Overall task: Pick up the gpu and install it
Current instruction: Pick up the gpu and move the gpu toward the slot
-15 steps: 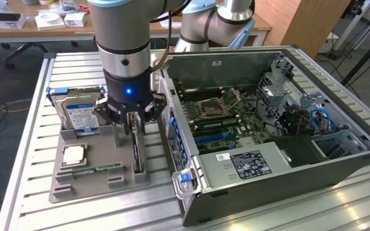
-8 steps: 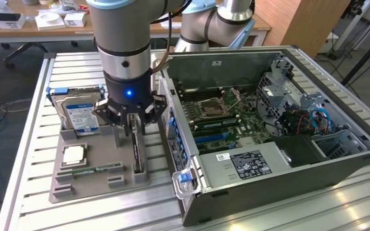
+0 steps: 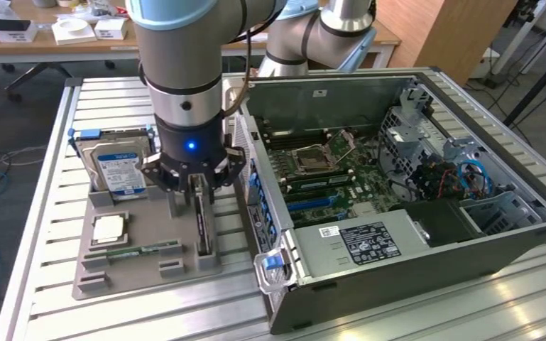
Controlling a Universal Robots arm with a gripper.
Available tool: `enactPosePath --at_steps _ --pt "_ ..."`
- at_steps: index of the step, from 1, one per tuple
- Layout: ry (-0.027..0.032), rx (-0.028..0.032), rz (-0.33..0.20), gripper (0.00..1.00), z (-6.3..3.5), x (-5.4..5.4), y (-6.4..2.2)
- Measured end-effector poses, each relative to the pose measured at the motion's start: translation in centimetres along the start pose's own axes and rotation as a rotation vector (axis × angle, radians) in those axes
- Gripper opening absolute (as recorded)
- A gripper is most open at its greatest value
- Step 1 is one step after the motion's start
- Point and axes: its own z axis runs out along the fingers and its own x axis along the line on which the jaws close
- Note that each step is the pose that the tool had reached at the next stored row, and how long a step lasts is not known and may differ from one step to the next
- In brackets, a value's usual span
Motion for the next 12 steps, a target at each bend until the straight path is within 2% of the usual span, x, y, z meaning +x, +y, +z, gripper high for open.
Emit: enactPosePath --at_steps 12 --pt "0.0002 0.0002 -0.001 0.41 0.62 0.01 -0.03"
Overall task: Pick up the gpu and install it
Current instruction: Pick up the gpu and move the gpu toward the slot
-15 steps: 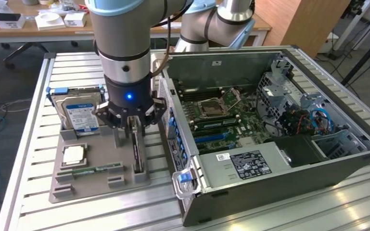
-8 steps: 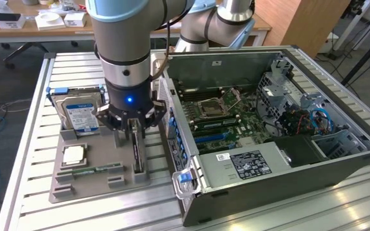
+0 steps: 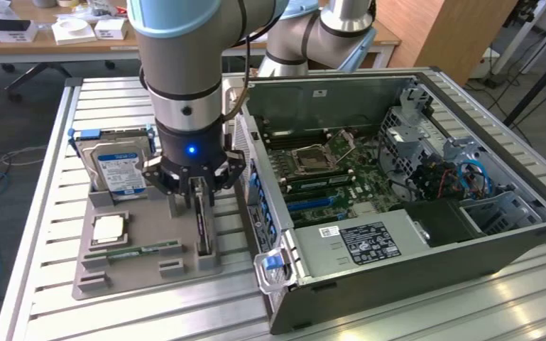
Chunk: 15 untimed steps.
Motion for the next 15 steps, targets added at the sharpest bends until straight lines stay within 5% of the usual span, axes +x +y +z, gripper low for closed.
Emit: enactPosePath --at_steps 15 --pt "0.001 -0.0004 -0.022 0.41 0.5 0.07 -0.03"
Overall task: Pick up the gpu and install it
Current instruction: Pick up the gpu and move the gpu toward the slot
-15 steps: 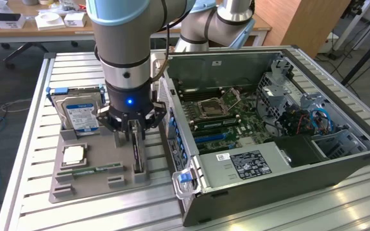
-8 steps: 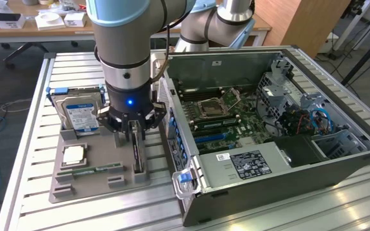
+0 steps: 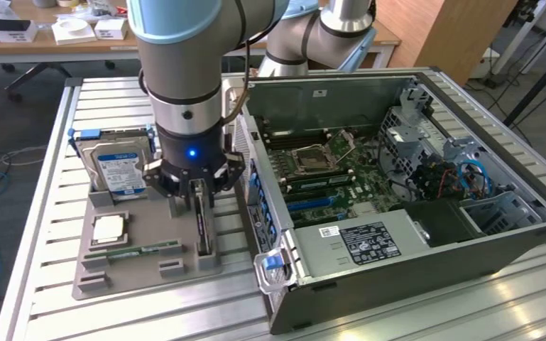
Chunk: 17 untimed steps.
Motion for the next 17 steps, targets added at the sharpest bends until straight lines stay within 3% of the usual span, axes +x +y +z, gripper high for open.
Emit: enactPosePath --at_steps 17 --pt "0.0013 -0.0005 -0.028 0.41 1.04 0.08 -0.05"
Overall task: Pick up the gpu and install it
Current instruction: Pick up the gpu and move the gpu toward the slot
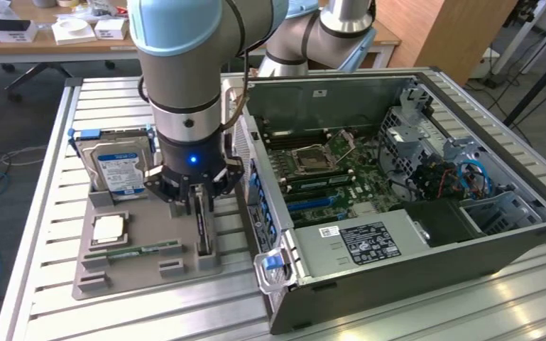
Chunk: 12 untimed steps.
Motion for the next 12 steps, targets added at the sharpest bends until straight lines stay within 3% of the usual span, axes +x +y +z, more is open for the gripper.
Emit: enactPosePath --at_steps 12 --pt "0.0007 -0.001 -0.026 0.41 0.36 0.01 -0.01"
